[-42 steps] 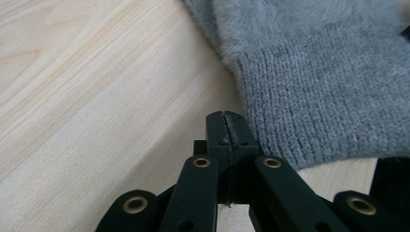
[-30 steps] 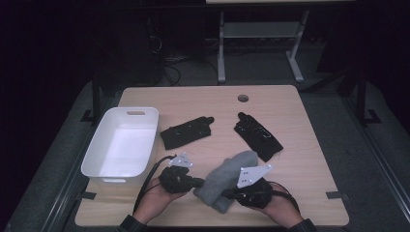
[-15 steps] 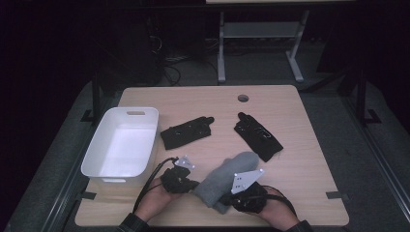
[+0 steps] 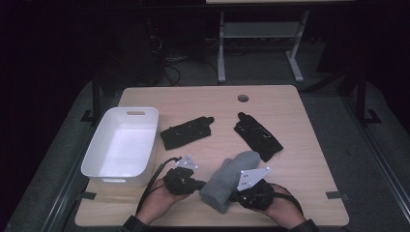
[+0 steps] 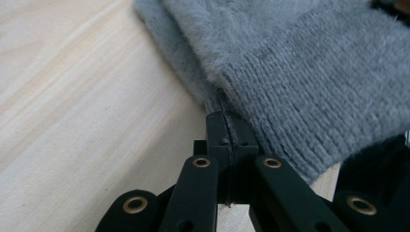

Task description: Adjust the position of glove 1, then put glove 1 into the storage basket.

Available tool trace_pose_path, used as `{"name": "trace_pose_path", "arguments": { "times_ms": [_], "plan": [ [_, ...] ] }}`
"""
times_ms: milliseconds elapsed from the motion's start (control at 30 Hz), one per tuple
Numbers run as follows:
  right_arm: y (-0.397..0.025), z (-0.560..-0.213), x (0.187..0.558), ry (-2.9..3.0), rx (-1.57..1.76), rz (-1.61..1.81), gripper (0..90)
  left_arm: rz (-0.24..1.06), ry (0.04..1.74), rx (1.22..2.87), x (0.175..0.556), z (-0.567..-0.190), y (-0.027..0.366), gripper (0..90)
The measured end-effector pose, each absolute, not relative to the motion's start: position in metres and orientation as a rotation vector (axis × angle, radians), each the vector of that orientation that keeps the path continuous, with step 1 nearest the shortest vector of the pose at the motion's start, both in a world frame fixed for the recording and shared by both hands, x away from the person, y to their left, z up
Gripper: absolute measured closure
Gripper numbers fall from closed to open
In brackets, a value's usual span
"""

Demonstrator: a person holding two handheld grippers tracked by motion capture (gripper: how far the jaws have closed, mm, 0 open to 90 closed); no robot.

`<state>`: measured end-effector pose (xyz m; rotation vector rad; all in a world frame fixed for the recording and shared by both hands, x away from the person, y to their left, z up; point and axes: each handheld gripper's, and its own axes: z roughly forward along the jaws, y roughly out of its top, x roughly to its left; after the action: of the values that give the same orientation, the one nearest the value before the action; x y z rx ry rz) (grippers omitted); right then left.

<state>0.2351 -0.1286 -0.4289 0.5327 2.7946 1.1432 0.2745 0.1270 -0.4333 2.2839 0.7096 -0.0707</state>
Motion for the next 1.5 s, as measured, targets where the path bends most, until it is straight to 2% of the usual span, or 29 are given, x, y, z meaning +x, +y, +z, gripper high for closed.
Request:
{"name": "trace_pose_path", "arguments": {
  "times_ms": [167, 300, 400, 467, 500, 567, 600, 800, 1167, 1500],
  "plan": [
    [-0.138, -0.434, 0.235, 2.812, 0.592, 1.091, 87.0, -0.064, 0.730, 2.285, 0.276, -0.435, 0.129, 84.9],
    [-0.152, -0.437, 0.236, 2.798, 0.641, 1.062, 78.3, -0.044, 0.755, 2.258, 0.281, -0.431, 0.136, 72.6],
    [-0.167, -0.437, 0.238, 2.755, 0.723, 1.079, 69.3, -0.032, 0.774, 2.218, 0.288, -0.427, 0.139, 60.8],
    [-0.182, -0.438, 0.243, 2.700, 0.789, 1.066, 56.1, -0.029, 0.773, 2.191, 0.294, -0.424, 0.139, 50.7],
    [-0.182, -0.438, 0.243, 2.700, 0.789, 1.066, 56.1, -0.025, 0.772, 2.185, 0.297, -0.422, 0.138, 50.7],
    [-0.197, -0.442, 0.250, 2.654, 0.858, 1.041, 45.2, -0.012, 0.769, 2.179, 0.303, -0.419, 0.136, 41.7],
    [-0.197, -0.442, 0.250, 2.654, 0.858, 1.041, 45.2, -0.017, 0.759, 2.175, 0.305, -0.418, 0.136, 41.7],
    [-0.222, -0.453, 0.265, 2.571, 0.979, 1.006, 29.9, -0.036, 0.719, 2.161, 0.314, -0.414, 0.124, 28.3],
    [-0.244, -0.465, 0.281, 2.506, 1.086, 0.965, 18.9, -0.040, 0.655, 2.181, 0.325, -0.409, 0.085, 14.3],
    [-0.249, -0.472, 0.286, 2.500, 1.117, 0.928, 17.2, -0.024, 0.638, 2.216, 0.329, -0.415, 0.052, 12.8]
  ]
}}
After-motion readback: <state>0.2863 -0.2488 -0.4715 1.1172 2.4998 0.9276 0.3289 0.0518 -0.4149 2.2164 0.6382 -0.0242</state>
